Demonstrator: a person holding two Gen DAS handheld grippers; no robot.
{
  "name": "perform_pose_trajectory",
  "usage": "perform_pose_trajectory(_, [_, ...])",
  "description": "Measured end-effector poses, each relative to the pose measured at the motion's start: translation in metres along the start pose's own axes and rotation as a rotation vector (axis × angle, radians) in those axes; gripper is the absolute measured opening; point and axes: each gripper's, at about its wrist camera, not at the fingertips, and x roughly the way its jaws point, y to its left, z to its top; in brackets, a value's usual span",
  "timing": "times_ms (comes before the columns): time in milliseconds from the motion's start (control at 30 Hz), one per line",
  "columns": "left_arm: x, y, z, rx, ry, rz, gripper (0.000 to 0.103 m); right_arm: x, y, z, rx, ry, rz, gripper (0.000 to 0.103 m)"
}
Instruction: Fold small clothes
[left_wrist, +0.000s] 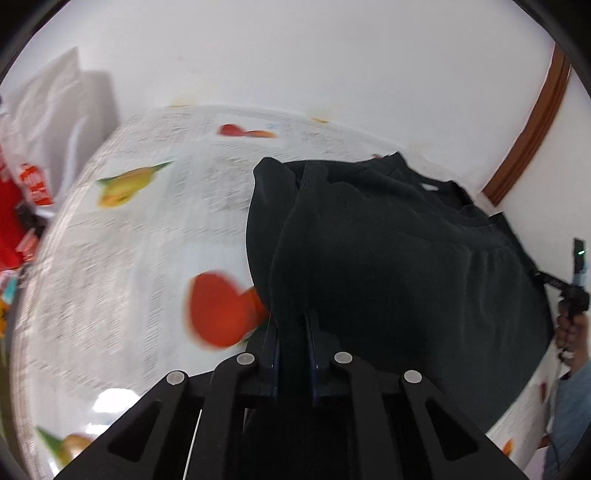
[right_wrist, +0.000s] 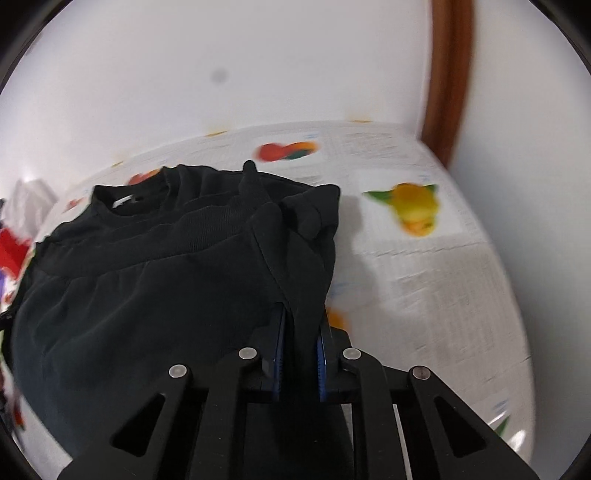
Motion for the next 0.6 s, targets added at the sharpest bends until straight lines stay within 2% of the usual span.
perform_pose_trajectory(100, [0.013,-0.020,0.012,0.026,0.003,-0.017,0.011,0.009,-0.017,0.009,0.026,-0.003,-0.047,0.014])
perform_pose_trajectory(167, [0.022,-0.033,0.016,0.057,0.008,0.007,0.011,0.012,-0.027,0.012,0.052,0.001,-0.062,0.015])
perform_pose_trajectory(300, [0.029,-0.043,0.012,0.129,0.013,0.078,0.017,0.008,-0.034,0.005,0.066,0.012,-0.103,0.029])
perform_pose_trajectory(333, [0.026,-0.043,0.010,0.133,0.015,0.078,0.018,0.003,-0.032,0.000,0.060,0.007,-0.126,0.033])
perform_pose_trajectory(467, [0.011,-0.034,-0.001,0.121,0.038,0.055,0.023,-0.029,-0.015,-0.018,0.025,-0.045,-0.239,0.033])
perform_pose_trajectory(533, [0.001,-0.028,-0.013,0.113,0.047,0.051,0.028,-0.047,-0.004,-0.026,0.028,-0.076,-0.241,0.035])
perform_pose_trajectory(600, [-0.009,-0.024,-0.025,0.113,0.040,0.051,0.030,-0.063,0.015,-0.032,0.040,-0.096,-0.193,0.039])
